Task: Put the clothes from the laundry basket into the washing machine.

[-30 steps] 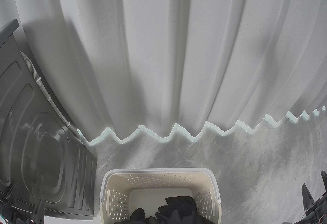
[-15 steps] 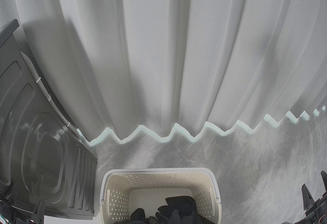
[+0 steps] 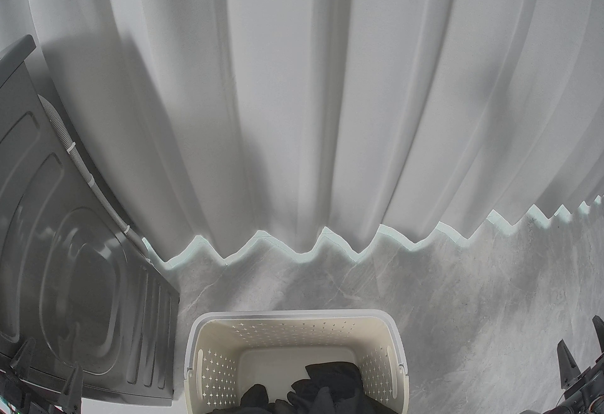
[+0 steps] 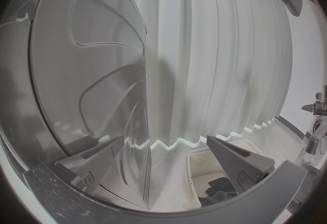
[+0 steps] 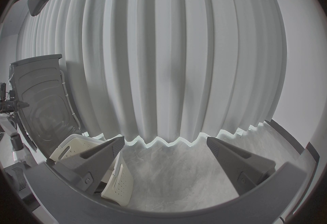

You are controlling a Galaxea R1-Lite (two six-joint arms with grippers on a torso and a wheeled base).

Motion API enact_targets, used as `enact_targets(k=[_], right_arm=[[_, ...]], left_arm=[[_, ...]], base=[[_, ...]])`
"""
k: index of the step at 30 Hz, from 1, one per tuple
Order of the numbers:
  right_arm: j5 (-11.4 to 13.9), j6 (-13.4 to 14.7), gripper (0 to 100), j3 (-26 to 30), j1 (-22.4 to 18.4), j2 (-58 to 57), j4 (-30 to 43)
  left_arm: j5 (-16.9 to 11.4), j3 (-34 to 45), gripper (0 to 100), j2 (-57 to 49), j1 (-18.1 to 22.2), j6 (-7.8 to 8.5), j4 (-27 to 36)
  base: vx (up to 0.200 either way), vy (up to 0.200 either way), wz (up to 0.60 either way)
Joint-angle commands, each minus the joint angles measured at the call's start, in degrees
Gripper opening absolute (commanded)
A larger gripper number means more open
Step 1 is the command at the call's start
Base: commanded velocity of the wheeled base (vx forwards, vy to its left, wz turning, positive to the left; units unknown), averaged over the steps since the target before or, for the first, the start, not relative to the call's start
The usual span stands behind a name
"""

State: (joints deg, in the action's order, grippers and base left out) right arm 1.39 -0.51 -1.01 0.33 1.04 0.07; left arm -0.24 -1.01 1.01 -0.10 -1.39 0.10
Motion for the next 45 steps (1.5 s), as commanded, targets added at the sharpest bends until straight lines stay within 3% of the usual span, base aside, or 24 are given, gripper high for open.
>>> enact_targets(k=[1,45], right_arm=[[0.0,0.0,100,0.9,0.0,-0.9,0.0],[-0.1,0.1,100,0.9,0.0,-0.9,0.0]], left_arm=[[0.0,0.8,100,-1.0,0.0,-0.02,0.0],[0.0,0.8,100,-1.0,0.0,-0.02,0.1]], base=[[-0.2,0.0,0.0],[-0.2,0.0,0.0]])
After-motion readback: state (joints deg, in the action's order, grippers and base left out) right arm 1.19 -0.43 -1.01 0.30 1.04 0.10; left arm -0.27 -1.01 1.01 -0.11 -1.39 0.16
